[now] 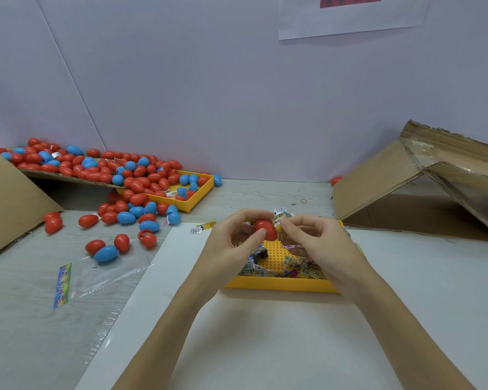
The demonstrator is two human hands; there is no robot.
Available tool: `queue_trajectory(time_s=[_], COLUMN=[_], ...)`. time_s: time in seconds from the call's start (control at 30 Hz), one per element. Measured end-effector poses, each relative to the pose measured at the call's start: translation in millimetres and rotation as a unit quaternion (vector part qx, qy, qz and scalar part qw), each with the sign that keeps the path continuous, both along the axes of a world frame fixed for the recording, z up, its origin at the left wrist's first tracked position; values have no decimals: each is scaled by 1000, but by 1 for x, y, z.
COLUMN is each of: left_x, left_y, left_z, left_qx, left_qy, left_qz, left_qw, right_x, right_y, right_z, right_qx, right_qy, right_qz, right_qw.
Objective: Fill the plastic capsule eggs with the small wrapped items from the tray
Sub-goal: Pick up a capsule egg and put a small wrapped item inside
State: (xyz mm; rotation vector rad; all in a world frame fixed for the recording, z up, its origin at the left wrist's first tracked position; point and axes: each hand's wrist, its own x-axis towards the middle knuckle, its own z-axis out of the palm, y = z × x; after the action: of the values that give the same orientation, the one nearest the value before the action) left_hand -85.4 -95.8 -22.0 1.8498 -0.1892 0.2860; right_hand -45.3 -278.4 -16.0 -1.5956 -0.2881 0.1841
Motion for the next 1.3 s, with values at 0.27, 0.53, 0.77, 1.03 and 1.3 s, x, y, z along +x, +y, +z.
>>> queue_trajectory(time_s=[0.27,0.53,0.77,1.03,1.3], left_x=[0,-1,1,1,0], left_y=[0,2,1,1,-1], left_z=[1,0,-1,-3,-3], left_qx=[13,19,5,-26,-9], left_qy=[1,0,-6,-17,-64], left_qz=[6,14,2,-16,-3], left_qw=[1000,1000,1000,999,998], right_x=[-3,-2,-3,-7,-10], right_y=[0,0,0,2,2], right_z=[3,1,2,8,9], right_qx=[-21,-64,-38,19,5], right_qy=[-29,-57,-38,-10,-34], right_qz=[-8,-8,-19,-20,-10], right_qw=[999,996,998,1000,999])
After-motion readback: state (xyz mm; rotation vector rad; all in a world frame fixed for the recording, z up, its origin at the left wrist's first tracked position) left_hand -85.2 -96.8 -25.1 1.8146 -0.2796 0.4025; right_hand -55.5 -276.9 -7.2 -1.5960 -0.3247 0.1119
